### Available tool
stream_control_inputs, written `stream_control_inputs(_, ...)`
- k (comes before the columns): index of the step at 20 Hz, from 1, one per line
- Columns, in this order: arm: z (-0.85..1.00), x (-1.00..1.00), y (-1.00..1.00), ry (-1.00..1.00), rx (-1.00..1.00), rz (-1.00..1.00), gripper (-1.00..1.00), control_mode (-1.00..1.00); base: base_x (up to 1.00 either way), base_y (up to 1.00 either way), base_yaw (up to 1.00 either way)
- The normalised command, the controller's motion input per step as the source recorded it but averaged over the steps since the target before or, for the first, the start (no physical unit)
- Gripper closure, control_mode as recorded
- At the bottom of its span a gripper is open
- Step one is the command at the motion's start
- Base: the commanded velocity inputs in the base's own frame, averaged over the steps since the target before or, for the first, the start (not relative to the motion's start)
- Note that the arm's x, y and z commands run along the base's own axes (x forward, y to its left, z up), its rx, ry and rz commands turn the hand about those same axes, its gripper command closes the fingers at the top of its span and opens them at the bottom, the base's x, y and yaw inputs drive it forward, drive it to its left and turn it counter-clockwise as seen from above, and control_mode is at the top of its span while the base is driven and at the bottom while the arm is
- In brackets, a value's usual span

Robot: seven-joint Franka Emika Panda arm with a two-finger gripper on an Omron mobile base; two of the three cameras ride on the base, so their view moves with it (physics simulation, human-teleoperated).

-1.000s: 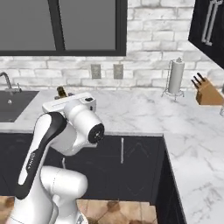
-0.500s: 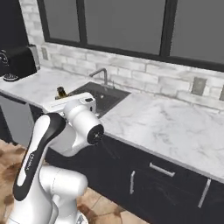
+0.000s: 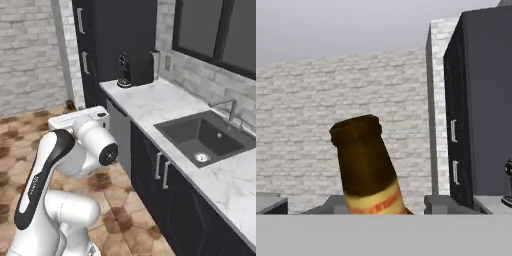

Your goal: Place the drinks on the dining counter in a tight cluster.

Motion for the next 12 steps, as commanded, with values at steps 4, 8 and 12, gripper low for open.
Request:
stream_control_inputs(4, 0.0, 0.0, 0.0, 0.0, 0.0, 0.0, 1.0, 1.0, 0.0, 0.46, 0.89)
stream_control_inputs(8, 0.0, 0.0, 0.0, 0.0, 0.0, 0.0, 1.0, 1.0, 0.0, 0.46, 0.88)
stream_control_inputs(12, 0.0, 0.0, 0.0, 0.0, 0.0, 0.0, 1.0, 1.0, 0.0, 0.49, 0.87)
